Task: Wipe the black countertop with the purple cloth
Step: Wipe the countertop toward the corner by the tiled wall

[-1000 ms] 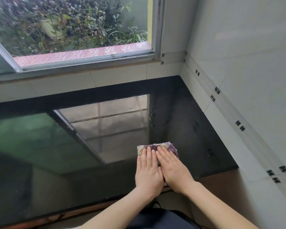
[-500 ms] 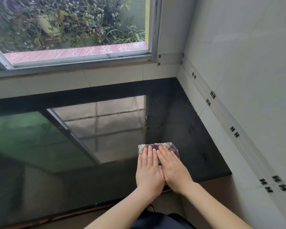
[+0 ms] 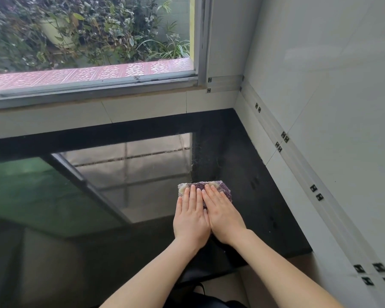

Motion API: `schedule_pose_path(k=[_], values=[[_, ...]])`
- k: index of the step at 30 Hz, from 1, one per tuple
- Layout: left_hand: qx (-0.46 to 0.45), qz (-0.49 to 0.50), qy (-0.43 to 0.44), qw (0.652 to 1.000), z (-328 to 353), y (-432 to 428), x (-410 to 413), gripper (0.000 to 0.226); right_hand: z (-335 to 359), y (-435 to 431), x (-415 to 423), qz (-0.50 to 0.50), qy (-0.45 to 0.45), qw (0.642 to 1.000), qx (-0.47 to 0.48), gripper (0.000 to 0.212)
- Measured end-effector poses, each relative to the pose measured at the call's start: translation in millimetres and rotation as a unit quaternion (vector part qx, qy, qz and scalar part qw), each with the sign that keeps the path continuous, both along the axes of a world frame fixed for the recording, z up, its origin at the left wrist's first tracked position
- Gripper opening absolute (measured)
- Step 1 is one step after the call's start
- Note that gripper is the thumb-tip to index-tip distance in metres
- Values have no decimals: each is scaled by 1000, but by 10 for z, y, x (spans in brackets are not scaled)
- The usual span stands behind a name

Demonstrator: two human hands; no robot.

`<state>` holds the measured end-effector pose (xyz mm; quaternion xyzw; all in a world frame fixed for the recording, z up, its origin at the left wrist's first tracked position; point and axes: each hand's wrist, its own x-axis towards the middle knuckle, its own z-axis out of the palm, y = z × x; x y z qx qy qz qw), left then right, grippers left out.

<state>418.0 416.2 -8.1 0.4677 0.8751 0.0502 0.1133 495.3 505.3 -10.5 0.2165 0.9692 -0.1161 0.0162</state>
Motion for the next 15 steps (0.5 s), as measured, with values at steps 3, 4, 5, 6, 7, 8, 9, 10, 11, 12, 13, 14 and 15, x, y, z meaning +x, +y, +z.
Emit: schedule_pose_path(k=[3,4,5,6,7,8,9,10,11,12,13,14,15], values=[[-10,6,7,1000,59,140,-146,78,32,148,-157,15,-20,1000,1,69],[-10,9,8,1000,56,198,-204,78,47,206,-223,11,-27,1000,4,67],[-10,11,8,1000,61,244,-258,79,72,252,-287,7,-32,999,6,61],[-12,13,9,1000,68,294,-312,78,94,299,-348,5,-41,999,5,55],[-13,17,8,1000,79,336,-362,74,114,341,-401,3,-49,999,-1,53],[-12,21,7,1000,86,399,-419,67,122,401,-461,4,-54,999,-5,54],[-12,23,5,1000,99,445,-465,61,132,445,-509,6,-57,998,-7,55],[-12,24,5,1000,112,487,-507,58,144,489,-552,9,-59,998,-6,55],[-11,25,4,1000,122,526,-549,57,148,531,-596,13,-62,998,-6,56],[-10,27,6,1000,123,561,-594,57,149,575,-643,15,-64,998,-6,57],[-11,29,7,999,114,606,-653,57,141,624,-704,16,-67,998,-6,58],[-11,31,9,999,96,652,-709,57,140,673,-761,17,-70,997,-5,58],[-11,33,9,999,88,697,-764,57,142,720,-818,17,-70,997,-6,59]])
